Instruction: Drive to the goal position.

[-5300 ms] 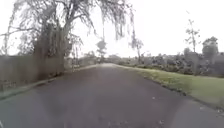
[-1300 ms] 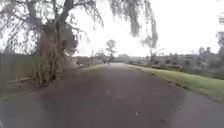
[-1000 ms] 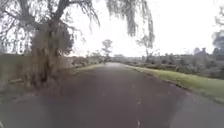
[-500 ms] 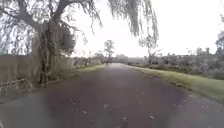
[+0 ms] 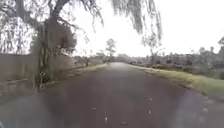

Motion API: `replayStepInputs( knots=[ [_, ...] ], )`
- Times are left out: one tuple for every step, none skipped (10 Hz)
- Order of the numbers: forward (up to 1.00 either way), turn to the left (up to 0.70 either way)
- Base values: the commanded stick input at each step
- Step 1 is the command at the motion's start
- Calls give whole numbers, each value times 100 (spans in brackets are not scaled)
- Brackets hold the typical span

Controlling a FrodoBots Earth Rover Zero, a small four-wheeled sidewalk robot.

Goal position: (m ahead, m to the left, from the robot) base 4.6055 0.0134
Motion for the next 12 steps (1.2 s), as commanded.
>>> replayStepInputs(
  knots=[
    [70,0],
    [70,-31],
    [70,-35],
    [70,-35],
    [70,-35],
    [70,-35],
    [70,-35],
    [70,-35],
    [70,-29],
    [70,-5],
    [70,-1],
    [70,0]
  ],
)
